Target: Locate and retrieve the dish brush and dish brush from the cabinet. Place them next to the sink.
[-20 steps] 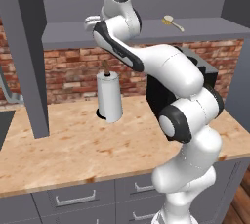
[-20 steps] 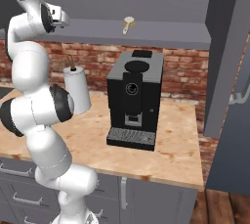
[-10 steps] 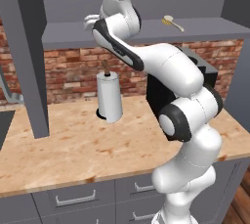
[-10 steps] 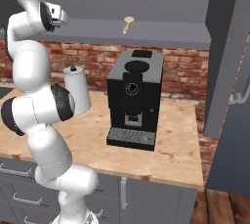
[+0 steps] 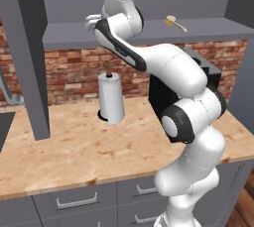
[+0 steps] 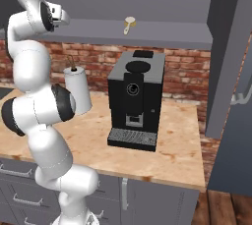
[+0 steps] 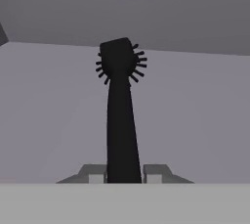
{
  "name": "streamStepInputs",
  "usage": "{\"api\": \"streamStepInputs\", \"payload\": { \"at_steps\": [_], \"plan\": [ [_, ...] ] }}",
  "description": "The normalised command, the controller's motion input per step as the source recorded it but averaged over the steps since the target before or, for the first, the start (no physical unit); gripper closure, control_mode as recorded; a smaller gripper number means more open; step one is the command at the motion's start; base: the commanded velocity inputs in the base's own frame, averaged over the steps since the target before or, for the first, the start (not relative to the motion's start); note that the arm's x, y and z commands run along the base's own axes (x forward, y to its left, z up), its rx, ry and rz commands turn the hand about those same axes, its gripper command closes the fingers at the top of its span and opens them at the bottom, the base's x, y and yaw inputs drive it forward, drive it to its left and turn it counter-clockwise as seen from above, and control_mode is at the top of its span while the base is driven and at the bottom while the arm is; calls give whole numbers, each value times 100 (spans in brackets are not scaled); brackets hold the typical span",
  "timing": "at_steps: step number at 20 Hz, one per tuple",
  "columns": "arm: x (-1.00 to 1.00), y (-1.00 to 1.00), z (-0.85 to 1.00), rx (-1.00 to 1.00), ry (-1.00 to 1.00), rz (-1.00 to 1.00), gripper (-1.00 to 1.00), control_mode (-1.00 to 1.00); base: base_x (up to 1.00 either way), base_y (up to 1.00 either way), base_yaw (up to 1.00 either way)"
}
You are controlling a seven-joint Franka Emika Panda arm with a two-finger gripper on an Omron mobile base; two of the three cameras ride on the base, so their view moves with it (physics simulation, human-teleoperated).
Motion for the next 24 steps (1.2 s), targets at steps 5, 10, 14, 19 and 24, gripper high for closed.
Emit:
{"api": "streamStepInputs", "payload": {
  "at_steps": [5, 10, 14, 19, 24],
  "plan": [
    [-19, 0, 17, 0, 0, -2, 100, -100, 0, 0, 0],
    [-45, -3, 23, 0, 0, -2, 100, -100, 0, 0, 0],
    [-67, -14, 16, 0, -1, -3, 100, -100, 0, 0, 0],
    [-76, -35, 9, 0, 0, -6, 100, -100, 0, 0, 0],
    [-97, -44, 6, 0, -2, -4, 100, -100, 0, 0, 0]
  ]
}}
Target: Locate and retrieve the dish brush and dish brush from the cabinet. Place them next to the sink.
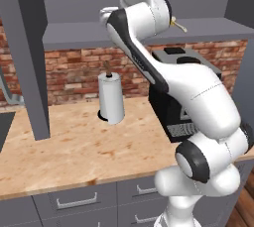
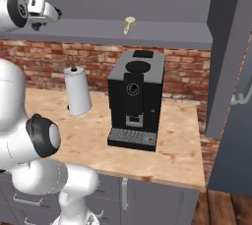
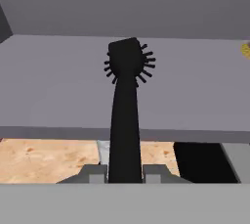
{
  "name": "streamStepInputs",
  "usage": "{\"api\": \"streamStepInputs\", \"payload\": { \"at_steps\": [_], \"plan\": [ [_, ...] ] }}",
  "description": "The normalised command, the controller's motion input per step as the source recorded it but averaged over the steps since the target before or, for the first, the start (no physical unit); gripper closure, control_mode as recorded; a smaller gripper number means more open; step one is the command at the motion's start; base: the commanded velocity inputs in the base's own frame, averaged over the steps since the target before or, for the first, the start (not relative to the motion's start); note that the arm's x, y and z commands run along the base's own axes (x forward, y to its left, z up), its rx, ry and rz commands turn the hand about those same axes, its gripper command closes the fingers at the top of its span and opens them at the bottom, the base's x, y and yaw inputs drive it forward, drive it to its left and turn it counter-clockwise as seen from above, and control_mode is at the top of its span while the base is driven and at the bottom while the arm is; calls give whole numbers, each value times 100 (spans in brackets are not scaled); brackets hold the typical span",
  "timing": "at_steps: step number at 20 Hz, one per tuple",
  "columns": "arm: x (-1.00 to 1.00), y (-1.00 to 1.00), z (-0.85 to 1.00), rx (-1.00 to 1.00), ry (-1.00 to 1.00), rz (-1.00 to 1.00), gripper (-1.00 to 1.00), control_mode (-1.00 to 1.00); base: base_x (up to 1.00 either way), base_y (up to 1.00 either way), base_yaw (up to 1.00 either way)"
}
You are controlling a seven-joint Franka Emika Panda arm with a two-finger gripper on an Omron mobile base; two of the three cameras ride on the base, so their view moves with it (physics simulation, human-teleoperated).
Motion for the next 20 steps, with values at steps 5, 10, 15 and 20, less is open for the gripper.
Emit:
{"api": "streamStepInputs", "payload": {
  "at_steps": [5, 10, 15, 20],
  "plan": [
    [-100, -47, 1, 0, -4, -4, 100, -100, 0, 0, 0],
    [-100, -53, 0, 1, -5, -3, 100, -100, 0, 0, 0],
    [-100, -46, 0, 5, -3, -3, 100, -100, 0, 0, 0],
    [-100, -32, 2, 8, -1, -3, 100, -100, 0, 0, 0]
  ]
}}
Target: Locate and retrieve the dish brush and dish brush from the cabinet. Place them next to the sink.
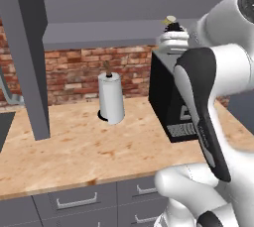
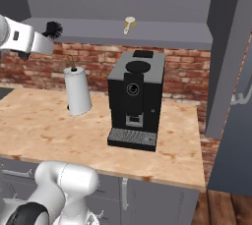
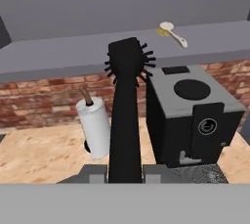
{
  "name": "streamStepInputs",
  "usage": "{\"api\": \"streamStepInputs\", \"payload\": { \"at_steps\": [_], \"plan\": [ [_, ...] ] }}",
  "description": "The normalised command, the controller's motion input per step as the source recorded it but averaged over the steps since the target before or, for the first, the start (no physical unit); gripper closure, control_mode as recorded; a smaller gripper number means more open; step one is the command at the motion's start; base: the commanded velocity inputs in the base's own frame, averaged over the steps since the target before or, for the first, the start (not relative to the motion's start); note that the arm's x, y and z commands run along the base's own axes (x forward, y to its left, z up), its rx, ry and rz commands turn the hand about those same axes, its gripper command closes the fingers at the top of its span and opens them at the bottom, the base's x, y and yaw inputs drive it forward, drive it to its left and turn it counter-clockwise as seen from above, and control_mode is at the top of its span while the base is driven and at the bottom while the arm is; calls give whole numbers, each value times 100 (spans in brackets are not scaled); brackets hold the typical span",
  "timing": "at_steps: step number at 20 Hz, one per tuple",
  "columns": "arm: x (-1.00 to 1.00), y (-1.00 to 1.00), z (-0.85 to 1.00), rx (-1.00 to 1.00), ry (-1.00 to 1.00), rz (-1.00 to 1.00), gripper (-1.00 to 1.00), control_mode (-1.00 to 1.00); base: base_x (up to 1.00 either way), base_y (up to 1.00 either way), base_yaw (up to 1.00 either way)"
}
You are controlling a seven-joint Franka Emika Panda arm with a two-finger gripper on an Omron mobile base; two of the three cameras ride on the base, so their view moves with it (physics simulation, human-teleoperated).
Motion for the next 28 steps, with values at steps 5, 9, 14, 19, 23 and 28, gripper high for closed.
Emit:
{"api": "streamStepInputs", "payload": {
  "at_steps": [5, 9, 14, 19, 23, 28],
  "plan": [
    [-100, -25, 0, 7, -2, -3, 100, -100, 0, 0, 0],
    [-100, -27, 0, 4, -1, -3, 100, -100, 0, 0, 0],
    [-83, -24, 0, 1, 0, -3, 100, -100, 0, 0, 0],
    [-17, -5, 0, 0, 0, 0, 100, -100, 0, 0, 0],
    [-11, -3, 0, 0, 0, 0, 100, -100, 0, 0, 0],
    [0, 0, 0, 0, 0, 0, 100, -100, 0, 0, 0]
  ]
}}
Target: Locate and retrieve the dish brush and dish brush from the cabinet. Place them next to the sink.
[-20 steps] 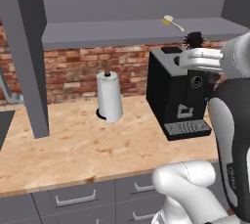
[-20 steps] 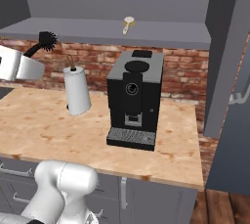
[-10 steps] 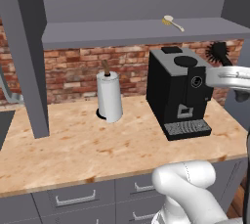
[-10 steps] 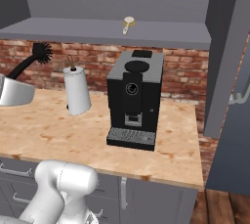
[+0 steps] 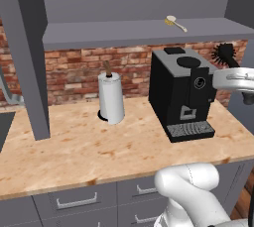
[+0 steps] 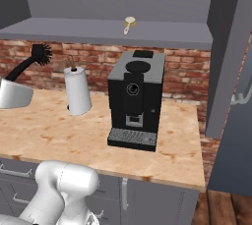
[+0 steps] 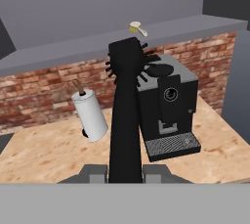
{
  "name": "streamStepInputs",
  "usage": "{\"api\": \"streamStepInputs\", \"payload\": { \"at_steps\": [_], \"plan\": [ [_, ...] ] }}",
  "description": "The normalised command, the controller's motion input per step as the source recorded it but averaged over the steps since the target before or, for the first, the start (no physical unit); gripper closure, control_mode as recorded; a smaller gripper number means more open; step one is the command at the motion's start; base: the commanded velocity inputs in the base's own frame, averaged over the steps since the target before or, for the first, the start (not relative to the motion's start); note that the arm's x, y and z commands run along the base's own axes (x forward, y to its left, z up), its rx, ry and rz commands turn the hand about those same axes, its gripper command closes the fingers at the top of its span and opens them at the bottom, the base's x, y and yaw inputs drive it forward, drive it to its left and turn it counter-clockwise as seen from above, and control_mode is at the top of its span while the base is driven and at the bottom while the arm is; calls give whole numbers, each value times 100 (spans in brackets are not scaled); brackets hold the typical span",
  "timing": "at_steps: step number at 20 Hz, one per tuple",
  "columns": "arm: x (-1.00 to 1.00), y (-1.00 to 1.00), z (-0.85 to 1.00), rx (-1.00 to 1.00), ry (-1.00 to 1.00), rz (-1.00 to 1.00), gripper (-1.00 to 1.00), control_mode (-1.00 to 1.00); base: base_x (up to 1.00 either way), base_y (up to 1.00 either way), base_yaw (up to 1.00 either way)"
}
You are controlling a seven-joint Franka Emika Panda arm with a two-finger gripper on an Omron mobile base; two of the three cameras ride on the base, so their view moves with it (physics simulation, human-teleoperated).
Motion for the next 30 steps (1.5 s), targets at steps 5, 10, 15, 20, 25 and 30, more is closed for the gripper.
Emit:
{"api": "streamStepInputs", "payload": {
  "at_steps": [5, 10, 15, 20, 25, 30],
  "plan": [
    [0, 0, 0, 0, 0, 0, 100, -100, 0, 0, 0],
    [-1, 0, -1, 0, 0, 0, 100, 100, -12, 0, 0],
    [0, 0, 0, 0, 0, 0, 100, 100, -51, 0, 0],
    [0, 0, 0, 0, 0, 0, 100, 100, -49, 0, 0],
    [0, 0, 0, 0, 0, 0, 100, 100, -35, 0, 0],
    [0, 0, 0, 0, 0, 0, 100, 100, -26, 0, 3]
  ]
}}
